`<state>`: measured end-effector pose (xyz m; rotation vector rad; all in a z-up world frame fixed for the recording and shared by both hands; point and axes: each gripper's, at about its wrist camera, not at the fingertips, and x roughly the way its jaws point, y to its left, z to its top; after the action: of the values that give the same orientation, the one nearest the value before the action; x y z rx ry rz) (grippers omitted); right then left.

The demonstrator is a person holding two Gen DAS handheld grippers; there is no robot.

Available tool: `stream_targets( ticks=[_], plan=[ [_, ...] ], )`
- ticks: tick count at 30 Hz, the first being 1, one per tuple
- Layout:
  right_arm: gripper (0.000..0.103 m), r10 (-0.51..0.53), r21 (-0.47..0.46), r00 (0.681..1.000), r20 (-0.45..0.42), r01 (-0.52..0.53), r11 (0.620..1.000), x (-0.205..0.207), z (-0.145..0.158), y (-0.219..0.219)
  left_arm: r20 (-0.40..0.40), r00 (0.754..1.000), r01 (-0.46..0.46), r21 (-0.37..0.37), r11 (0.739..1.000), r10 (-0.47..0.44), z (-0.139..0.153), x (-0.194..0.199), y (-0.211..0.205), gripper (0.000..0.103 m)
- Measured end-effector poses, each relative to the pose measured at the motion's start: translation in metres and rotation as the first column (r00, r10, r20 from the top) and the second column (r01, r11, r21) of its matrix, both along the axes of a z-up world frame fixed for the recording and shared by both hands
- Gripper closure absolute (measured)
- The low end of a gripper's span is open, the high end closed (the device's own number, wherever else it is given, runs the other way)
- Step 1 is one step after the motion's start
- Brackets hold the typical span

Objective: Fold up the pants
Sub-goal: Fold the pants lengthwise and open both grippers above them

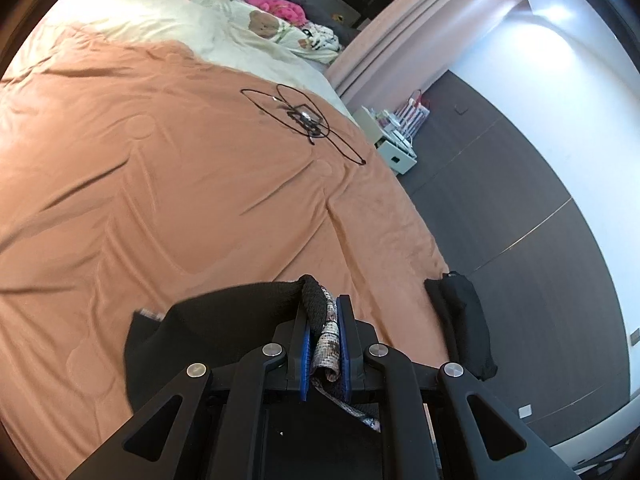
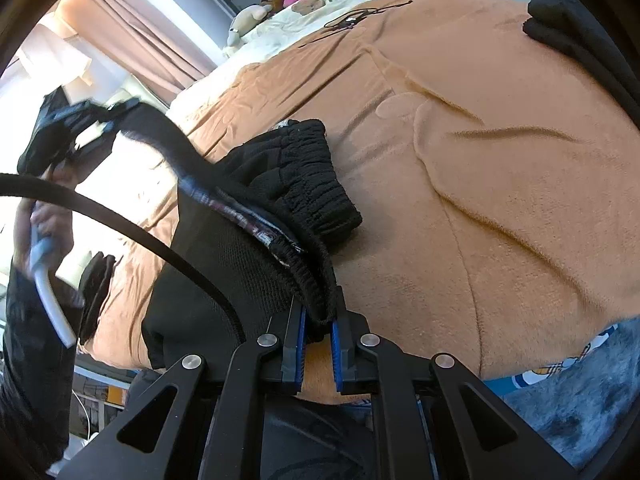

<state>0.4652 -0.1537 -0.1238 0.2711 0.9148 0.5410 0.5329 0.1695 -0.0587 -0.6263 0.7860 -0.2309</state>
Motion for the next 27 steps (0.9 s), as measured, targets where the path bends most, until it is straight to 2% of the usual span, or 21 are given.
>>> stream_targets(
  ticks=[7,8,9,11,13,18,27],
  plan=[
    [0.095,0.003,0.012,1.0,-0.005,-0.003,1.0,0.002,-0.002,-0.001,-0.037,0.999,0.012,0.023,1.0,-0.011,-0.011,0.042,-0.016,0.09],
    [0.095,0.003,0.011,1.0,-0.006,-0.003,1.0,0.003,-0.002,0.0,-0.045,0.999,0.007,0.031,0.999,-0.006,-0.011,0.045,-0.017,0.086],
    [0.095,0.003,0.011,1.0,-0.008,-0.003,1.0,0.004,-0.003,0.0,-0.061,0.998,0.004,0.041,0.999,-0.001,-0.012,0.048,-0.018,0.08],
    [0.095,0.003,0.013,1.0,-0.014,-0.003,1.0,0.005,-0.005,0.0,-0.062,0.998,-0.002,0.032,0.999,0.004,-0.013,0.047,-0.018,0.036],
    [0.095,0.002,0.016,1.0,-0.017,-0.001,1.0,0.005,-0.006,0.0,-0.039,0.999,-0.026,0.042,0.999,0.027,-0.011,0.04,-0.014,0.023],
    [0.095,-0.006,0.024,1.0,-0.028,0.007,1.0,0.006,-0.007,0.0,-0.081,0.996,-0.037,0.077,0.996,0.043,-0.023,0.023,-0.004,0.023],
    [0.095,-0.026,0.062,0.999,-0.043,0.029,0.998,0.004,-0.007,-0.006,-0.145,0.987,-0.053,0.13,0.99,0.072,-0.05,-0.033,0.017,0.023]
  ],
)
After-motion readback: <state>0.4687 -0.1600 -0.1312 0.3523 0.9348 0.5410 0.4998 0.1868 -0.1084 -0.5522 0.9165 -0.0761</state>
